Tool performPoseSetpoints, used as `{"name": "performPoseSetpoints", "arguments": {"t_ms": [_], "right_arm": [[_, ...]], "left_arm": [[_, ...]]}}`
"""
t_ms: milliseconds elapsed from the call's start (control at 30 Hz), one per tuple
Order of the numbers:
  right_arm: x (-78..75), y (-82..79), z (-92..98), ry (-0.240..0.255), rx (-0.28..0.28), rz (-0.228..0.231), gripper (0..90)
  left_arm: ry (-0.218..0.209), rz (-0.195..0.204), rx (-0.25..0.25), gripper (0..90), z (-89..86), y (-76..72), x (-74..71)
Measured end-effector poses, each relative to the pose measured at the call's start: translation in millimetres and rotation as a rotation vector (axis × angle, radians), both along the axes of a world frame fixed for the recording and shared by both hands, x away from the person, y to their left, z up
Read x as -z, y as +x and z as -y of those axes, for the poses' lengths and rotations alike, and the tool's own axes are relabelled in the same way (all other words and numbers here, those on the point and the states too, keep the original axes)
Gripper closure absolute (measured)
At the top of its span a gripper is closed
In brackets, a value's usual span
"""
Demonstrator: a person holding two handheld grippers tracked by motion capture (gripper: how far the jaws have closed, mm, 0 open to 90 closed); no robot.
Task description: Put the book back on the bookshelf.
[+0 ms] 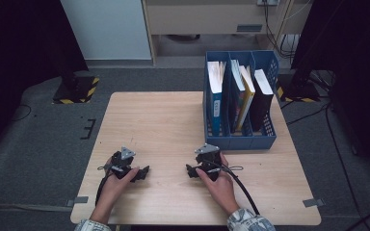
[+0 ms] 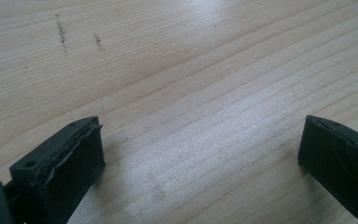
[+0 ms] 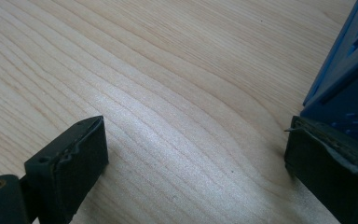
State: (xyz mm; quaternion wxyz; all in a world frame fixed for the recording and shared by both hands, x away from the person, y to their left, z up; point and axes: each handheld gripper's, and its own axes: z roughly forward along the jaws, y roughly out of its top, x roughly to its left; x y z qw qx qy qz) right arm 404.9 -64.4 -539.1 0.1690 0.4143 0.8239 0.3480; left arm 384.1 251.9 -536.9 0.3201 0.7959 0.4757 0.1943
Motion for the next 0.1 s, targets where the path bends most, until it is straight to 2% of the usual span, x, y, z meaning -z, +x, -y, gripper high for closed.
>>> {"name": "performPoseSetpoints", "arguments": {"t_ms": [100], "right_arm": [[0.2,-0.3,-0.1,0.000,0.003,0.002,6.1]], "left_arm": [[-0.001,0.001,0.002,0.0,0.2,0.2,0.1]]}}
